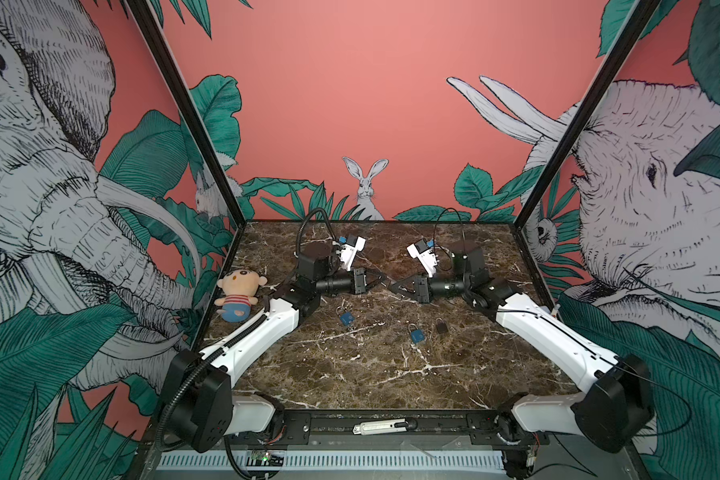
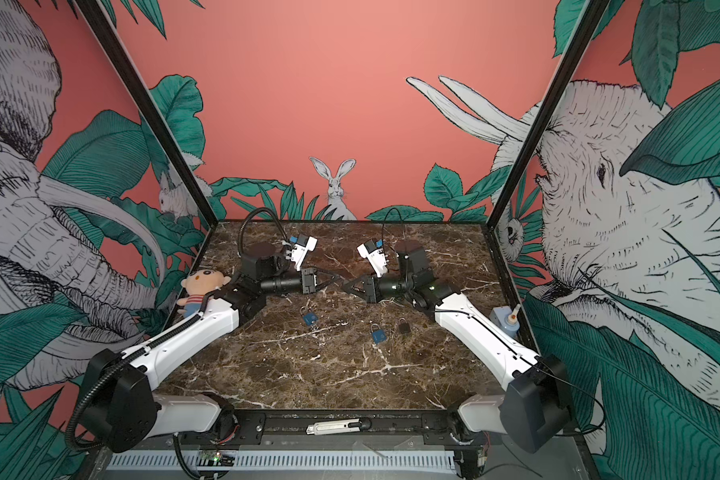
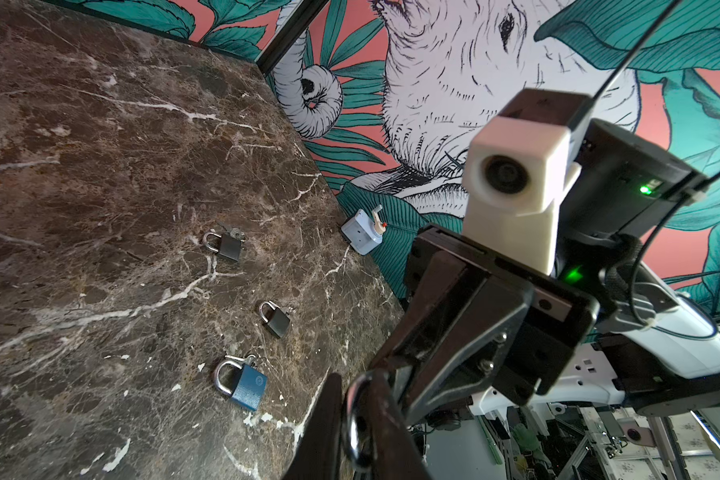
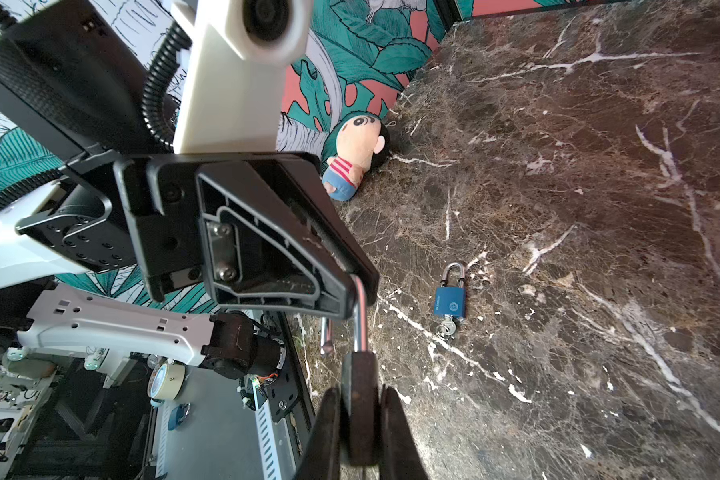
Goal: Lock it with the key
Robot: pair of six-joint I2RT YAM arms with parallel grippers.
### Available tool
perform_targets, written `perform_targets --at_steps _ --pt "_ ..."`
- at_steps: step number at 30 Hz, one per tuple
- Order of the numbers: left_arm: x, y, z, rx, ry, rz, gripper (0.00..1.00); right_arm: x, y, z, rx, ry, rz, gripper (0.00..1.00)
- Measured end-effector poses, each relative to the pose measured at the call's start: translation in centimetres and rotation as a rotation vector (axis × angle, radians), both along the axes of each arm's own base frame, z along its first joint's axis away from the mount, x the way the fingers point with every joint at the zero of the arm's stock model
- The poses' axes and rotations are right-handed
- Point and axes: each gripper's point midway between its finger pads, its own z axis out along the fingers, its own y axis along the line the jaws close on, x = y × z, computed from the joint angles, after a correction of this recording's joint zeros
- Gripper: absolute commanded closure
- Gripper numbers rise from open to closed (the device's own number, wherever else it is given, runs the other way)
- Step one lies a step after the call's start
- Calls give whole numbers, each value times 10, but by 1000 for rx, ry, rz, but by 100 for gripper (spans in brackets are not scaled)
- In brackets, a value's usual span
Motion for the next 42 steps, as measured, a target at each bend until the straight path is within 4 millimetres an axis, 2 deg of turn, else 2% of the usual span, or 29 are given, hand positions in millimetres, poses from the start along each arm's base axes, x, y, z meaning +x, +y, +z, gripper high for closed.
perform_targets --at_steps 4,7,33,42 --pt "-1 0 1 -3 4 -2 91 0 0 0 1 2 2 100" --pt "-1 0 3 -12 1 -5 100 -2 1 1 7 8 10 100" --pt "-10 -1 24 -75 -106 -84 100 -18 1 32 197 201 16 100" --pt "-13 -1 23 -92 -117 -93 100 -19 2 33 229 248 13 100"
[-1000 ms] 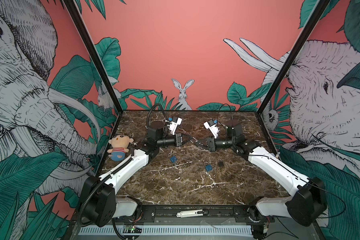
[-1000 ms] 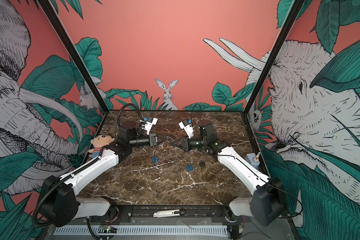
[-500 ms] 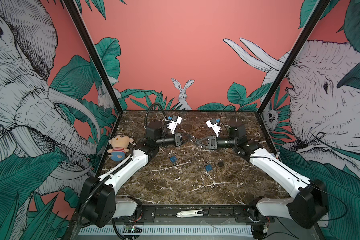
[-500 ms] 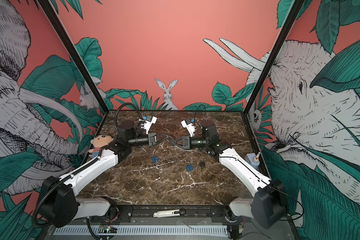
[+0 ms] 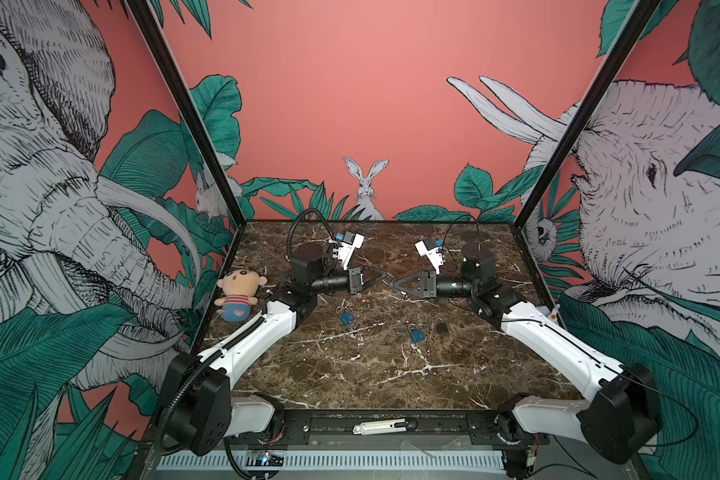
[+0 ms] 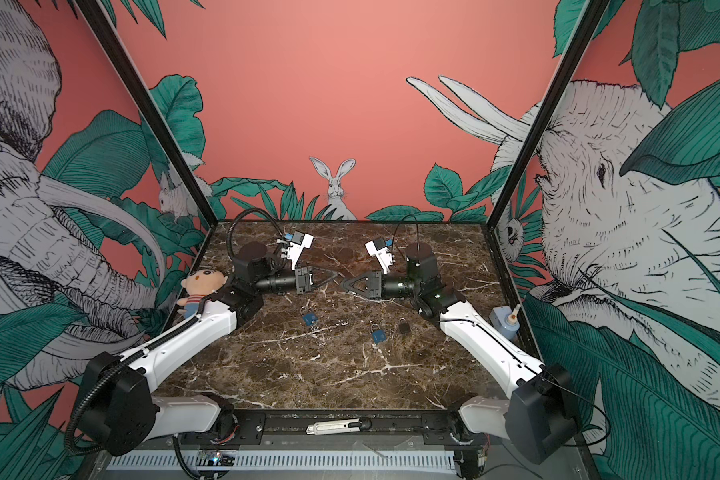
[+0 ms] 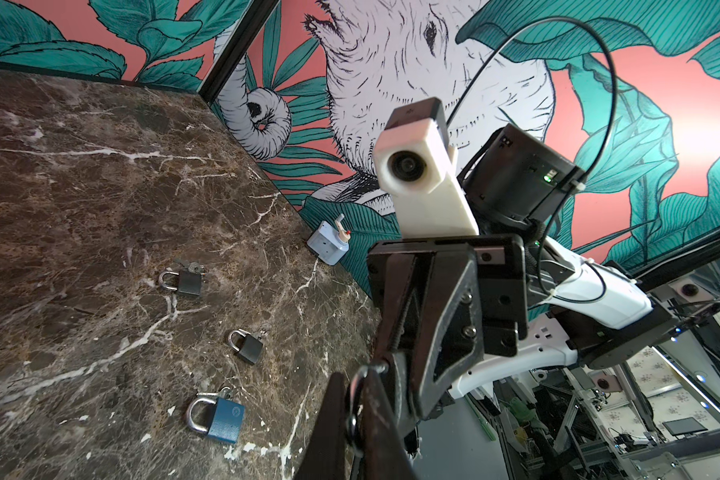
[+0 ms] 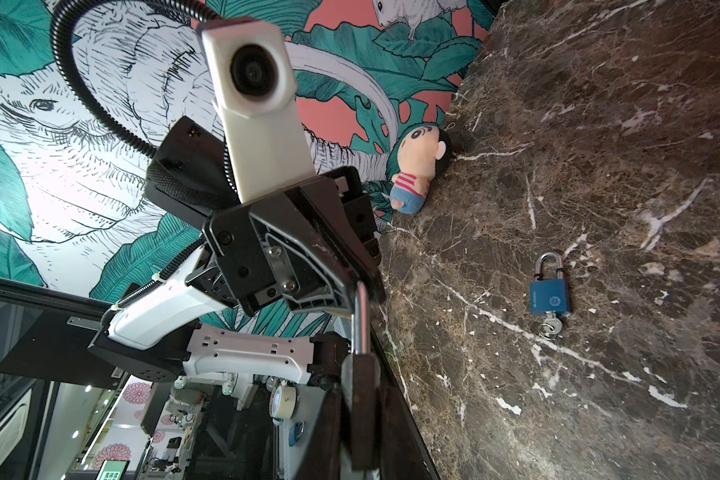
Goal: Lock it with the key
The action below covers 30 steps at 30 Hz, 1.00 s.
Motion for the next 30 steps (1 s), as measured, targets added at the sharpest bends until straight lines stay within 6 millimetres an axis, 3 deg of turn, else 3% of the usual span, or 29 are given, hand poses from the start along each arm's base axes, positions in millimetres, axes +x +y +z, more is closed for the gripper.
perform_targets --at_steps 30 --pt "-21 -10 -13 -9 28 37 100 -7 -2 -10 -19 61 36 100"
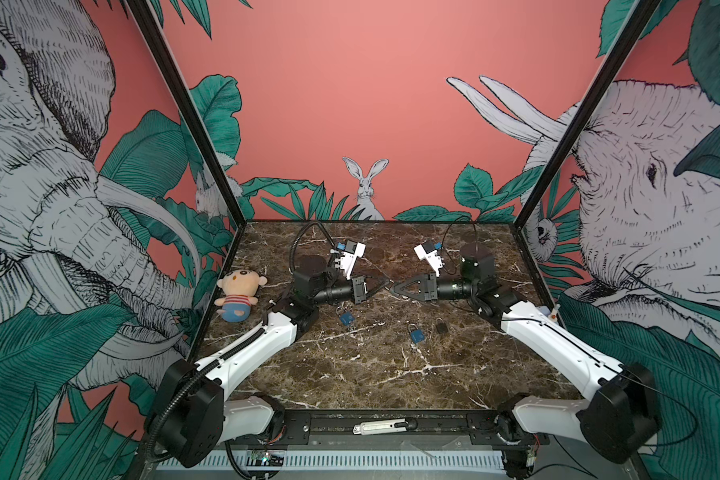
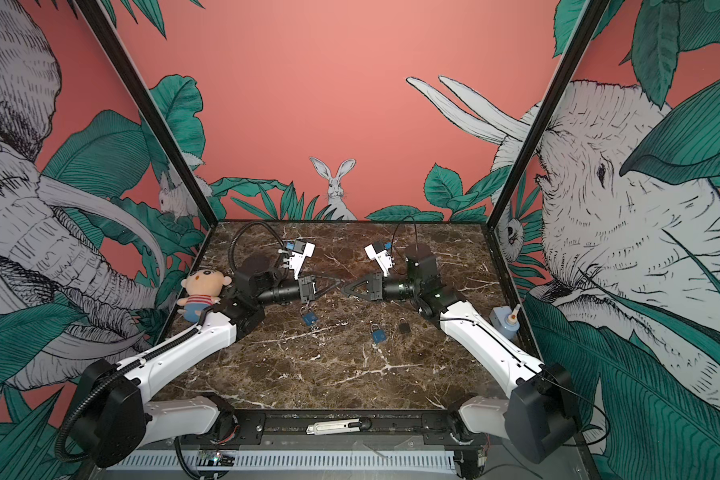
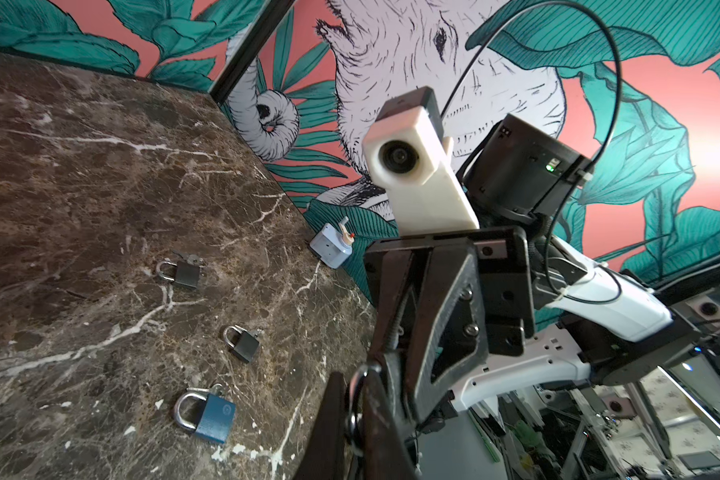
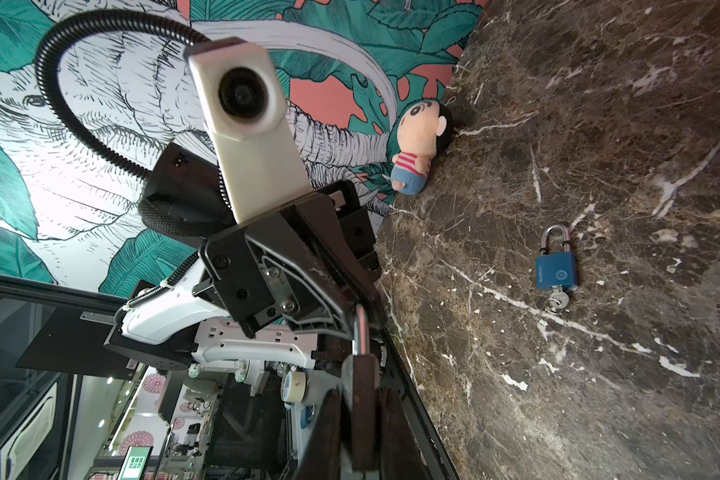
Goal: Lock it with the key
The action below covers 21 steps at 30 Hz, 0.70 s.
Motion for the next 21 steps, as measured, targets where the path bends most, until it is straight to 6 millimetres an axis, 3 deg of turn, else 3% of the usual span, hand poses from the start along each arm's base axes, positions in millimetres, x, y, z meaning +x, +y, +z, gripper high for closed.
perform_targets --at_steps 9,21 --pt "3 1 -7 23 13 53 100 3 1 -8 -8 20 10 100" --pt "5 15 10 -40 49 30 100 3 7 4 25 -98 29 100"
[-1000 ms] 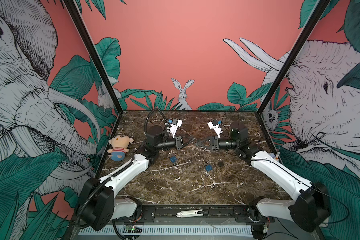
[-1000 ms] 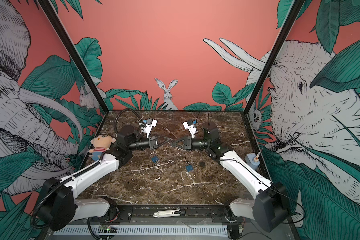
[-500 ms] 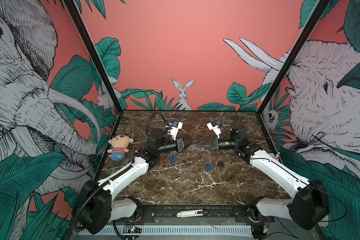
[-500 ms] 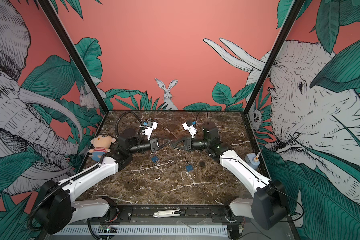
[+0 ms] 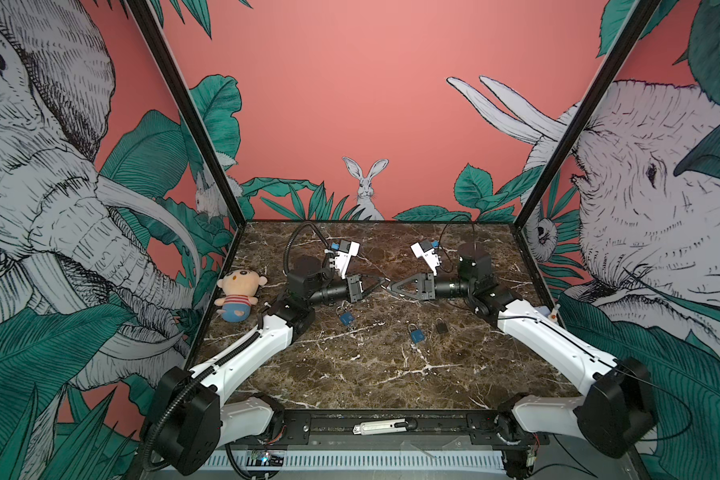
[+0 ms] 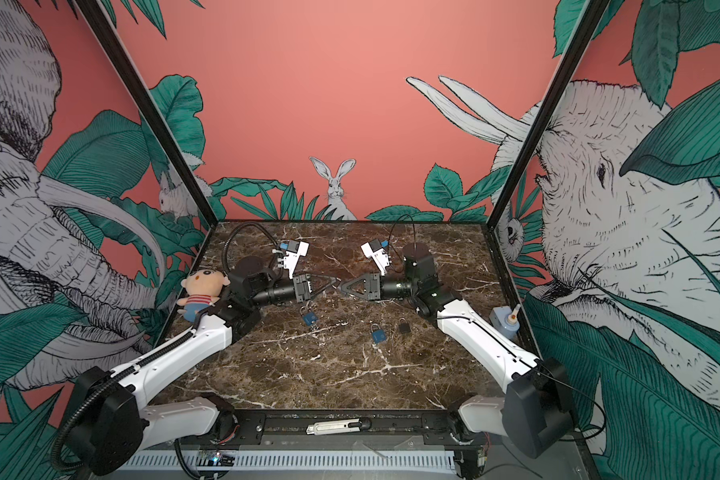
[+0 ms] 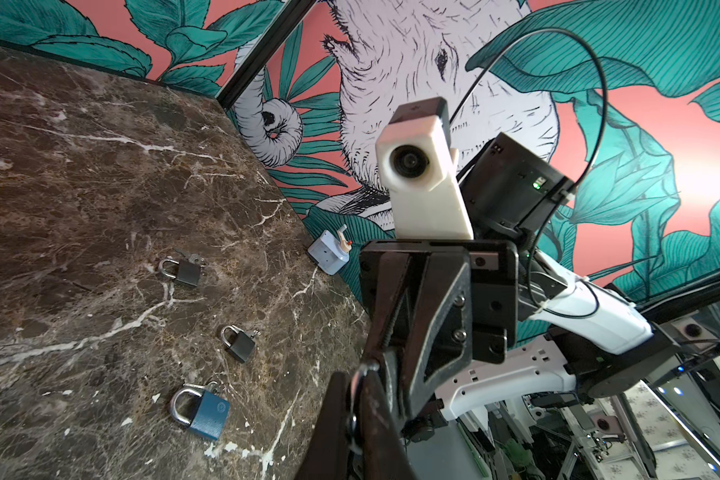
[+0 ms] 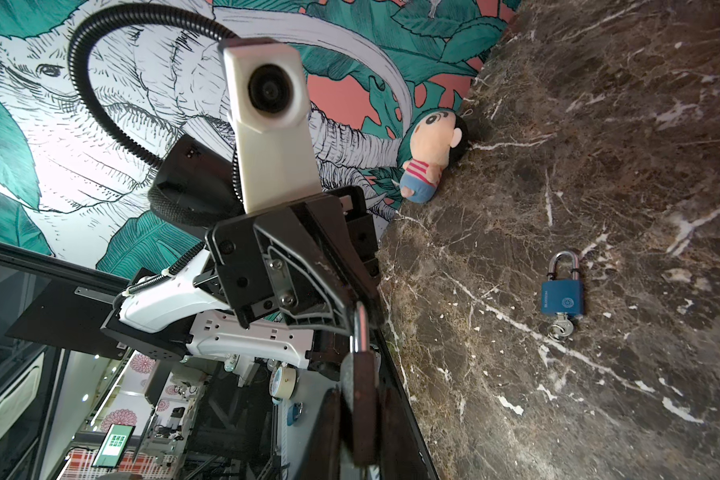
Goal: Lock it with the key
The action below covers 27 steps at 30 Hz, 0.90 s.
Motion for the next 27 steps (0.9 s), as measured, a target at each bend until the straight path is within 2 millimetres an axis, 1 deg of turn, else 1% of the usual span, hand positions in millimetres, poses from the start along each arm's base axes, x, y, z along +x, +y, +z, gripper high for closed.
perform_targets --at_steps 4,7,15,17,27 --pt "0 1 6 -25 18 -12 99 0 0 3 15 -27 1 100" --pt "1 1 8 -41 33 -20 90 0 0 4 21 -39 2 100" --pt "1 1 10 -54 63 -23 82 1 2 9 33 -76 -1 100" --pt "1 1 9 -54 69 -22 81 1 2 10 36 -87 -3 100" --pt "2 1 8 -53 85 -20 83 2 2 11 38 -98 -8 100"
